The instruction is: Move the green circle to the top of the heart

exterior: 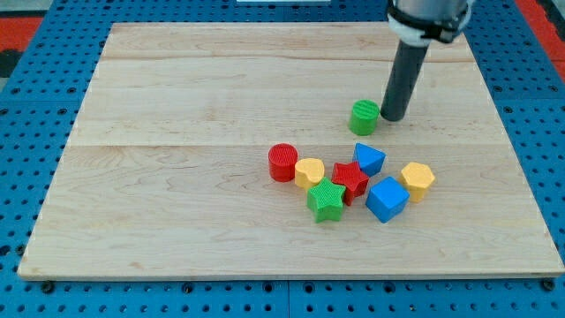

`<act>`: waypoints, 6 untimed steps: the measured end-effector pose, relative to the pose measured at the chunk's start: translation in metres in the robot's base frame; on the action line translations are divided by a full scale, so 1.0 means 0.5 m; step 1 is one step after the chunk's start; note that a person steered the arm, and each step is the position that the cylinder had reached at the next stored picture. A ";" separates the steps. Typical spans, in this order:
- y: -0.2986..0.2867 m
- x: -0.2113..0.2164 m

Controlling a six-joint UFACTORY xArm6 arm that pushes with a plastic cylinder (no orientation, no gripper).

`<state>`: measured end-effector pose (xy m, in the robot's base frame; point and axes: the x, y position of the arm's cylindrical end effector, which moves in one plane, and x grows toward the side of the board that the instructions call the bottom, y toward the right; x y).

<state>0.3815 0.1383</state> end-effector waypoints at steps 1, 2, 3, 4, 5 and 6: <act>-0.080 -0.002; -0.144 0.027; -0.226 0.044; -0.281 0.065; -0.356 0.076; -0.265 0.076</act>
